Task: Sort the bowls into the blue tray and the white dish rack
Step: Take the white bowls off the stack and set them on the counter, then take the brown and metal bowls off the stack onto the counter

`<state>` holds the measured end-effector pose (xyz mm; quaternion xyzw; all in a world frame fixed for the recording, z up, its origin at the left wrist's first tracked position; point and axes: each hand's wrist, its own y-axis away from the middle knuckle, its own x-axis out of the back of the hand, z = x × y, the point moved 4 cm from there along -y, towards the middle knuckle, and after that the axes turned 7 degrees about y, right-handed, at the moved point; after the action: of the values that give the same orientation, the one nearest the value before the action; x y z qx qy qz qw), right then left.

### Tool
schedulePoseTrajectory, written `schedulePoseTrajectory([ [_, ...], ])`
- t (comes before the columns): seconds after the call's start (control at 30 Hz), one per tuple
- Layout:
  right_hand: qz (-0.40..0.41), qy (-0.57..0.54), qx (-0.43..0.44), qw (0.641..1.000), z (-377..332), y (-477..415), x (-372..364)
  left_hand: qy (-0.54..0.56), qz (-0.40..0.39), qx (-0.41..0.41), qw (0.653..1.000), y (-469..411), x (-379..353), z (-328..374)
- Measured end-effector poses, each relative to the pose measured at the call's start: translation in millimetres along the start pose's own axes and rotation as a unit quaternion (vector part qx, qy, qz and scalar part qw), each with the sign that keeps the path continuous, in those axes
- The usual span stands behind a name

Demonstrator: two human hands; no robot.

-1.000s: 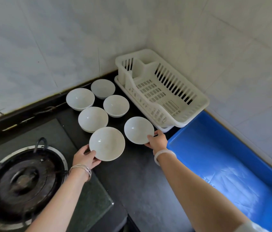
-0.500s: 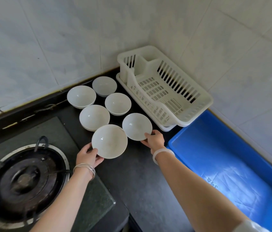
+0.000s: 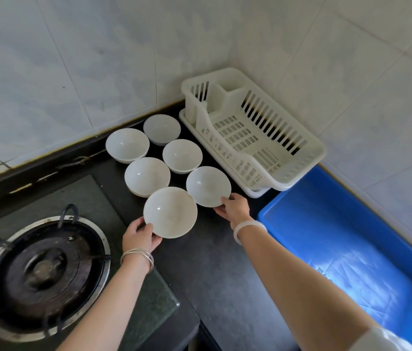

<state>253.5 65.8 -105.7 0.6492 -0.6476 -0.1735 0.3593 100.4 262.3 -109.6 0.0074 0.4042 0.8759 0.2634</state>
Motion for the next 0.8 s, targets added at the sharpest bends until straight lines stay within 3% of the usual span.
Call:
schedulePoseTrajectory([
  [0.27, -0.068, -0.011, 0.006, 0.998, 9, 26, 10, -0.064, -0.007, -0.059, 0.996, 29, -4, -15],
  [0.4, -0.069, 0.013, 0.049, 0.996, 20, 49, 42, -0.087, -0.021, -0.019, 0.996, 55, -6, -47],
  [0.5, -0.057, 0.046, 0.090, 0.993, 35, 73, 81, -0.114, -0.075, 0.015, 0.991, 83, -21, -76],
  [0.67, 0.047, 0.094, 0.143, 0.984, 79, 122, 178, -0.218, -0.204, 0.007, 0.954, 149, -72, -128],
  [0.8, 0.168, 0.114, 0.126, 0.971, 126, 159, 257, -0.343, -0.314, -0.025, 0.885, 207, -105, -174],
])
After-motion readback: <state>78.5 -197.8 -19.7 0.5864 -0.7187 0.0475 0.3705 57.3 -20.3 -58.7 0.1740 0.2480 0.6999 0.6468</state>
